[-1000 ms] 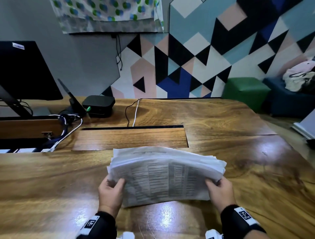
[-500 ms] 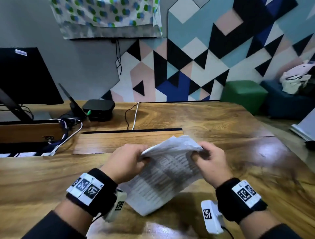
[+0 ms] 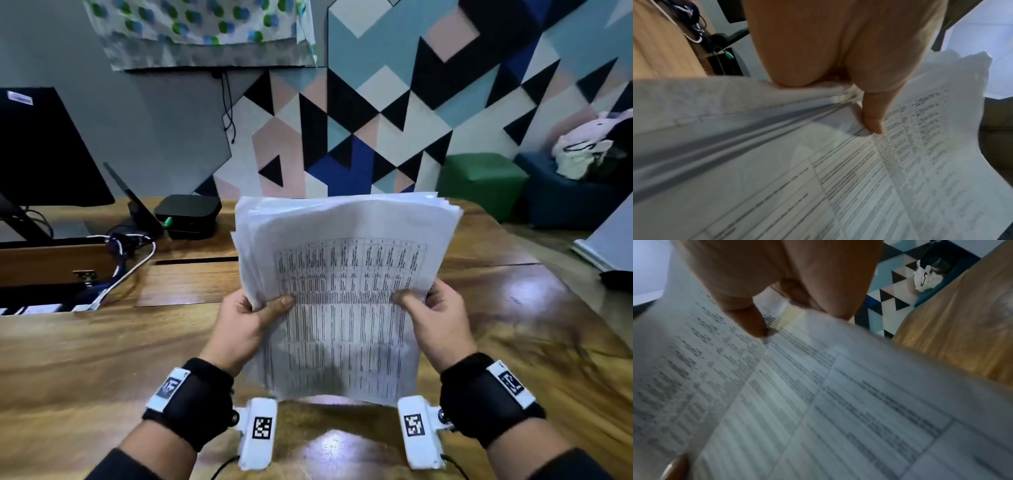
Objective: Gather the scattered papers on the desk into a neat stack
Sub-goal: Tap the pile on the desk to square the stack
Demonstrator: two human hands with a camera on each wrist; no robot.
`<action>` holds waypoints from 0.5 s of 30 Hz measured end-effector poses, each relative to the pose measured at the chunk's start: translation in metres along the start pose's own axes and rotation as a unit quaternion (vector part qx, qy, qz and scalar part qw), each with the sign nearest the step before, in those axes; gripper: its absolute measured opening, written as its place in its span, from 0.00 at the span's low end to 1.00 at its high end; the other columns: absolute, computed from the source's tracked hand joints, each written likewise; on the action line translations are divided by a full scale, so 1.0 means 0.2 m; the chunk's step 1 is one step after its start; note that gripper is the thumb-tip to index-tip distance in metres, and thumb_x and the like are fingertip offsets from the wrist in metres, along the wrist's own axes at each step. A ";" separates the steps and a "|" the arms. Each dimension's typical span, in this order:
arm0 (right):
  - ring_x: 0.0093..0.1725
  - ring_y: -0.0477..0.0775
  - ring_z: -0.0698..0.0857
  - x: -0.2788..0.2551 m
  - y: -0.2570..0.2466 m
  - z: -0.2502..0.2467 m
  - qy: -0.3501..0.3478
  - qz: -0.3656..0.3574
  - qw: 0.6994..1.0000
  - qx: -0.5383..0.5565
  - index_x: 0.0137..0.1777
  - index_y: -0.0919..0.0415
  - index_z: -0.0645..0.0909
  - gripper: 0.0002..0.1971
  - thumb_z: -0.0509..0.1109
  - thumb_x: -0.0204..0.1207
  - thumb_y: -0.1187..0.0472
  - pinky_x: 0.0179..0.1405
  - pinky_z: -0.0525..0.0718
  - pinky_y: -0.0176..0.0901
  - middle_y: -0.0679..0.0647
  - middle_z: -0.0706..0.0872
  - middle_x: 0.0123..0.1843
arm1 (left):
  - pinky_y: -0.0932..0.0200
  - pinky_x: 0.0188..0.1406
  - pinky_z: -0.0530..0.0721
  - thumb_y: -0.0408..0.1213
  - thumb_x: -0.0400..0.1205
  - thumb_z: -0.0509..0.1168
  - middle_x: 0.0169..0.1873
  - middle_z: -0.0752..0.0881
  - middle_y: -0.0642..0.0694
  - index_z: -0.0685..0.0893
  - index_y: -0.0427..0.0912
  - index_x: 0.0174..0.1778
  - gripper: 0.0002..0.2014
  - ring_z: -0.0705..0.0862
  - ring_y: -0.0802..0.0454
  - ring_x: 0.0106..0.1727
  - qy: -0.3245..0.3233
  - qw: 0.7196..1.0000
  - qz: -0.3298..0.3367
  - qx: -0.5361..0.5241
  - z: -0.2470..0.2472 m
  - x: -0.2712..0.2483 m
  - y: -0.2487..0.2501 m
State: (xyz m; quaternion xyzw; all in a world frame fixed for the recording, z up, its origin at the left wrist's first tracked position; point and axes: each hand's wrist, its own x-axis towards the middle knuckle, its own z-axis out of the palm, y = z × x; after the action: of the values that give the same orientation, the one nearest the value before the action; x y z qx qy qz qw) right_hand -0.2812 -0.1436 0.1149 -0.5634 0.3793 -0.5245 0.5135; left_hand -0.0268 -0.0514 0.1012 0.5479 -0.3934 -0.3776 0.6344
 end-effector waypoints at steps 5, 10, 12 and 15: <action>0.29 0.34 0.84 -0.16 0.23 0.01 0.030 0.025 0.998 -0.057 0.36 0.58 0.84 0.17 0.68 0.72 0.82 0.31 0.83 0.30 0.37 0.89 0.27 | 0.64 0.38 0.88 0.18 0.74 0.72 0.40 0.95 0.45 0.89 0.32 0.46 0.09 0.92 0.54 0.42 0.062 0.998 -0.031 0.002 0.02 -0.14 -0.23; 0.27 0.32 0.82 -0.17 0.29 -0.01 0.033 0.036 0.997 -0.059 0.32 0.58 0.82 0.19 0.66 0.70 0.84 0.30 0.80 0.24 0.38 0.88 0.25 | 0.66 0.37 0.87 0.26 0.68 0.70 0.34 0.94 0.48 0.87 0.33 0.44 0.09 0.89 0.58 0.38 0.094 0.995 -0.024 -0.011 -0.02 -0.15 -0.32; 0.28 0.30 0.82 -0.15 0.26 -0.03 0.030 0.027 0.998 -0.037 0.33 0.59 0.83 0.13 0.68 0.70 0.78 0.31 0.80 0.23 0.37 0.89 0.26 | 0.63 0.41 0.88 0.28 0.69 0.68 0.38 0.93 0.43 0.88 0.32 0.44 0.10 0.88 0.54 0.41 0.104 0.994 -0.024 -0.017 -0.03 -0.13 -0.31; 0.26 0.30 0.78 -0.12 0.26 -0.02 0.038 0.021 0.999 -0.029 0.31 0.65 0.83 0.06 0.68 0.68 0.70 0.28 0.77 0.25 0.39 0.86 0.23 | 0.61 0.38 0.85 0.19 0.78 0.63 0.29 0.91 0.47 0.87 0.35 0.33 0.13 0.86 0.58 0.34 0.117 0.993 -0.024 -0.017 0.00 -0.10 -0.30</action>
State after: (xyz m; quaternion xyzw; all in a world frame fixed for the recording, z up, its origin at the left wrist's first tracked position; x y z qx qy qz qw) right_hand -0.2832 -0.1303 0.0581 -0.5498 0.4255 -0.5234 0.4927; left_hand -0.0388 -0.0401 0.0396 0.5864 -0.2966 -0.3323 0.6766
